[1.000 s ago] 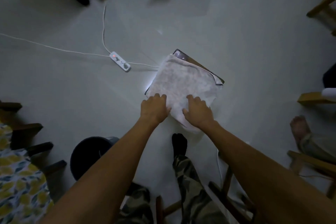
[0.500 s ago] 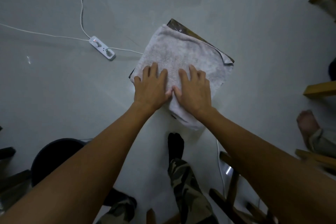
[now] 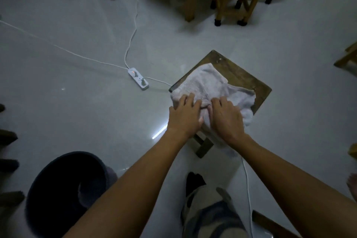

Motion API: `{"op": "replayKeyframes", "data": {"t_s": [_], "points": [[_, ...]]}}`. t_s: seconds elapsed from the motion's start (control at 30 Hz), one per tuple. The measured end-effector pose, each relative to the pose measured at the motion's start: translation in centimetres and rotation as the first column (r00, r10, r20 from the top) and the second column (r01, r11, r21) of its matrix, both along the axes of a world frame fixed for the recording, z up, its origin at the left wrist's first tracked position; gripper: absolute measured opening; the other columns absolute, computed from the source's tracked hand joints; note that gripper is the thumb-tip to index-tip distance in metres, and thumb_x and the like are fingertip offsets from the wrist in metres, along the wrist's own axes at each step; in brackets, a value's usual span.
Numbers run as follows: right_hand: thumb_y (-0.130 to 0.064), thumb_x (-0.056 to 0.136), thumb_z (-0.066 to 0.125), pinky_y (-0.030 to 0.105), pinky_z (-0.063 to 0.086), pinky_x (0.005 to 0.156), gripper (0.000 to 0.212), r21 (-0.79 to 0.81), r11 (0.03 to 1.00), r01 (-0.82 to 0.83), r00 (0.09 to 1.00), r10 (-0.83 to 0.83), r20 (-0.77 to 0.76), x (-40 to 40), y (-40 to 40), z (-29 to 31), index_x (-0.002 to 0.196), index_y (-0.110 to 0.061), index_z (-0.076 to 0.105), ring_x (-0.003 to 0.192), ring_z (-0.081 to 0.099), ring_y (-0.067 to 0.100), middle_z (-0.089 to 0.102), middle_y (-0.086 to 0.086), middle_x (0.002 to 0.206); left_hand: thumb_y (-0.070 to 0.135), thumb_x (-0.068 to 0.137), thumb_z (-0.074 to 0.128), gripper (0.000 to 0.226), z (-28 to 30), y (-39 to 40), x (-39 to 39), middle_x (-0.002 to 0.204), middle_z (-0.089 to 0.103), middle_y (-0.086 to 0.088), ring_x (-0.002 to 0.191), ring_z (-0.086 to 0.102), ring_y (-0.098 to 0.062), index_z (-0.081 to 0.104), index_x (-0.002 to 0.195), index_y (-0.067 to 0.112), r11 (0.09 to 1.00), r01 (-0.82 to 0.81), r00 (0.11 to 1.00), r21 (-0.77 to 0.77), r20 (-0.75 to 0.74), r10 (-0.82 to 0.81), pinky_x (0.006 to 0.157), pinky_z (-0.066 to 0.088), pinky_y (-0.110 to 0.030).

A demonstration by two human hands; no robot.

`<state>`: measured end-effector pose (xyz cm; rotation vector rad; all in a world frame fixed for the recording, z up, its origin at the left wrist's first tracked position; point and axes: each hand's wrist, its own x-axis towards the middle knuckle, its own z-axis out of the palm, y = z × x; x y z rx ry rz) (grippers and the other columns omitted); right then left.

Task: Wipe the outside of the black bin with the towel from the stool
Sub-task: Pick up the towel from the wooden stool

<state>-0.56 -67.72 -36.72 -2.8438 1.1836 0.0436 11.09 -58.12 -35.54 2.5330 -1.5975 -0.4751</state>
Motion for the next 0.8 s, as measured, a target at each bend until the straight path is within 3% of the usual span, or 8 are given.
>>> {"op": "replayKeyframes", "data": {"t_s": [0.13,0.3,0.47,0.57,0.7,0.8], "points": [[-0.019,0.105,0.045,0.047,0.053,0.078,0.018,0.132,0.989,-0.073,0.993,0.06,0.098,-0.8,3.6,3.6,0.115,-0.009,0.055,0.098,0.06,0.034,0.058,0.014,0.116,0.04,0.096,0.061,0.058,2.8,5.7,-1.6,0.158,0.029,-0.007,0.145,0.031,-0.031,0.035,0.146,0.026,0.998,-0.067,0.998,-0.003,-0.007,0.067,0.106,0.038,-0.057],[-0.02,0.1,0.058,0.034,0.05,0.078,0.016,0.204,0.967,-0.152,0.958,0.094,0.27,-1.4,9.1,10.5,0.114,-0.013,0.063,0.094,0.057,0.019,0.059,0.006,0.116,0.045,0.098,0.055,0.068,9.1,14.5,-0.9,0.166,0.019,-0.01,0.149,0.024,-0.033,0.026,0.156,0.025,0.982,-0.169,0.982,0.081,0.097,0.161,0.11,0.033,-0.056],[-0.024,0.105,0.043,0.038,0.04,0.077,0.028,0.191,0.966,-0.172,0.954,0.115,0.278,0.5,13.0,16.3,0.114,-0.004,0.062,0.103,0.061,0.039,0.063,0.019,0.113,0.047,0.098,0.055,0.068,14.4,22.0,-0.1,0.161,0.03,-0.012,0.142,0.035,-0.034,0.028,0.155,0.022,0.954,-0.299,0.931,0.039,0.232,0.282,0.107,0.038,-0.052],[-0.022,0.105,0.043,0.039,0.038,0.076,0.024,0.187,0.958,-0.216,0.943,0.155,0.296,1.6,16.0,18.4,0.112,-0.004,0.058,0.099,0.059,0.037,0.059,0.019,0.107,0.047,0.098,0.056,0.068,16.4,25.5,-0.8,0.158,0.032,-0.012,0.141,0.037,-0.034,0.029,0.155,0.021,0.937,-0.349,0.905,0.018,0.265,0.332,0.106,0.038,-0.05],[-0.024,0.096,0.059,0.041,0.05,0.076,0.014,0.167,0.932,-0.321,0.914,0.259,0.312,2.1,20.8,20.3,0.105,-0.013,0.06,0.092,0.061,0.029,0.06,0.009,0.104,0.047,0.097,0.056,0.068,17.8,29.1,-2.0,0.155,0.036,-0.012,0.139,0.04,-0.034,0.029,0.154,0.022,0.914,-0.405,0.879,-0.021,0.266,0.396,0.104,0.04,-0.049],[-0.021,0.088,0.07,0.043,0.056,0.08,0.018,0.185,0.908,-0.377,0.889,0.298,0.347,1.7,24.0,20.7,0.103,-0.016,0.061,0.087,0.061,0.025,0.058,0.005,0.102,0.047,0.097,0.057,0.068,17.9,31.2,-2.7,0.153,0.039,-0.012,0.137,0.042,-0.034,0.03,0.153,0.021,0.9,-0.436,0.864,-0.019,0.272,0.425,0.103,0.042,-0.049]]}}
